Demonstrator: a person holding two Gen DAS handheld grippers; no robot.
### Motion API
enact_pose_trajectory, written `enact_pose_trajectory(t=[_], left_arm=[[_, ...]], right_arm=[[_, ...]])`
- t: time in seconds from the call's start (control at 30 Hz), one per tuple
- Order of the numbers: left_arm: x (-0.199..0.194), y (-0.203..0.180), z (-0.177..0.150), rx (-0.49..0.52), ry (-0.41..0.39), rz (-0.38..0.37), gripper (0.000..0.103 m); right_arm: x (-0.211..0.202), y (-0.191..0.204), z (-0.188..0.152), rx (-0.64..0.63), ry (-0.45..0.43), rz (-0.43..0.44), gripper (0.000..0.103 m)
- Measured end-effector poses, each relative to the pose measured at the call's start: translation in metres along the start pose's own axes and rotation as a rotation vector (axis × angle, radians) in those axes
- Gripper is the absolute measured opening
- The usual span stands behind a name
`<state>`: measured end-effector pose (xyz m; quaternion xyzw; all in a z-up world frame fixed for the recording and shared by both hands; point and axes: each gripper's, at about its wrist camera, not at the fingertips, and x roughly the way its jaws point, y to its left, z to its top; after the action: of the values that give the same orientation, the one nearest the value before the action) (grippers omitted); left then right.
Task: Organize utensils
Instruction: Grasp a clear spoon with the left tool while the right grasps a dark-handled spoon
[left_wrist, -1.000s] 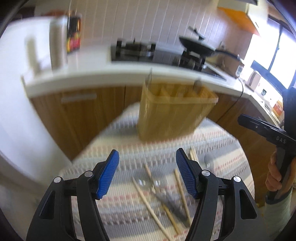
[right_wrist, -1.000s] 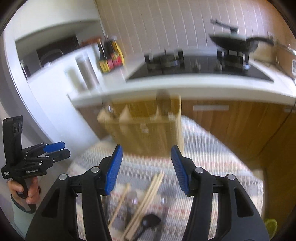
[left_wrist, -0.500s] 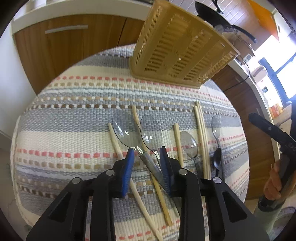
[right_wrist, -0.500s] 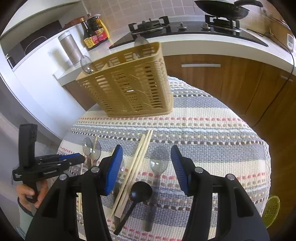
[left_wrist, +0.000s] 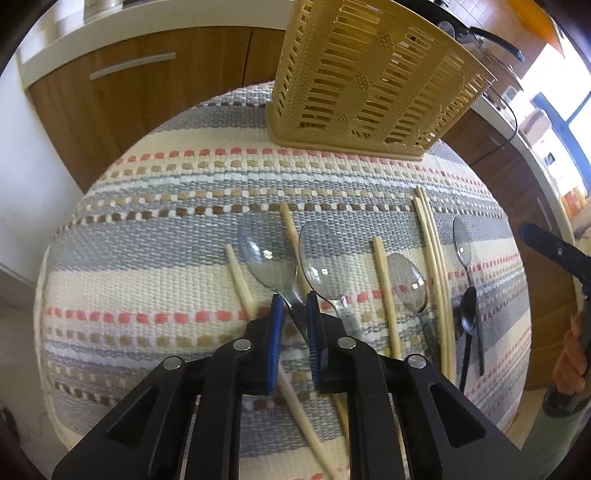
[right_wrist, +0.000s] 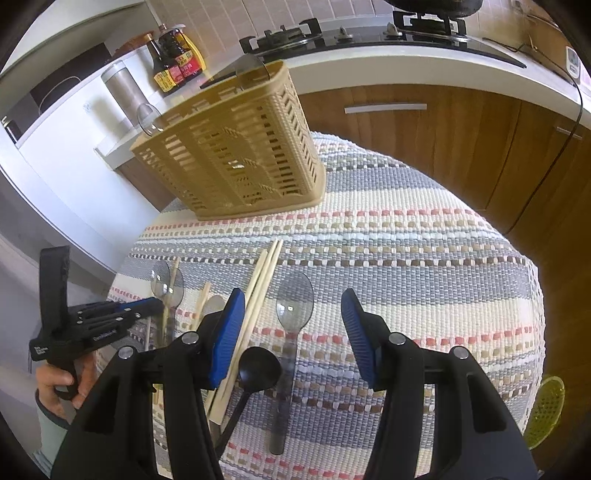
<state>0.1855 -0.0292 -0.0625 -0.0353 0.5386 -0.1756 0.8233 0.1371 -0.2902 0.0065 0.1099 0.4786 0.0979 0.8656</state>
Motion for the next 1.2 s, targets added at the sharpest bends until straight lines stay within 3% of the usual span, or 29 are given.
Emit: enact_pose_trajectory(t=[0.23, 0.3, 0.37, 0.4, 0.83, 0.87, 1.2], left_arm=[[-0.003, 0.004, 0.005, 0.100, 0.037, 0.020, 0.008], [0.000, 0.001, 0.007, 0.118, 0.036, 0.049, 0.019], [0.003, -0.003, 0.010, 0.126, 0.029, 0.075, 0.038], [0.005, -0.005, 0.010, 0.128, 0.027, 0.084, 0.039], [0.024, -0.007, 0.050, 0.116, -0.006, 0.122, 0.037], [0.025, -0.007, 0.051, 0.116, -0.009, 0.125, 0.033], [0.023, -0.001, 0.050, 0.107, -0.048, 0.107, 0.032]], right_arm=[[0.015, -0.006, 0.000, 0.017, 0.040, -0.004, 0.051], [0.019, -0.006, -0.001, 0.015, 0.047, -0.004, 0.051], [0.022, -0.005, -0.001, 0.009, 0.056, -0.007, 0.051], [0.023, -0.005, -0.002, 0.007, 0.059, -0.005, 0.051], [0.034, -0.008, 0.005, 0.005, 0.088, -0.020, 0.051], [0.037, -0.008, 0.005, 0.001, 0.099, -0.024, 0.051], [0.069, 0.018, 0.005, -0.074, 0.178, -0.059, 0.051]])
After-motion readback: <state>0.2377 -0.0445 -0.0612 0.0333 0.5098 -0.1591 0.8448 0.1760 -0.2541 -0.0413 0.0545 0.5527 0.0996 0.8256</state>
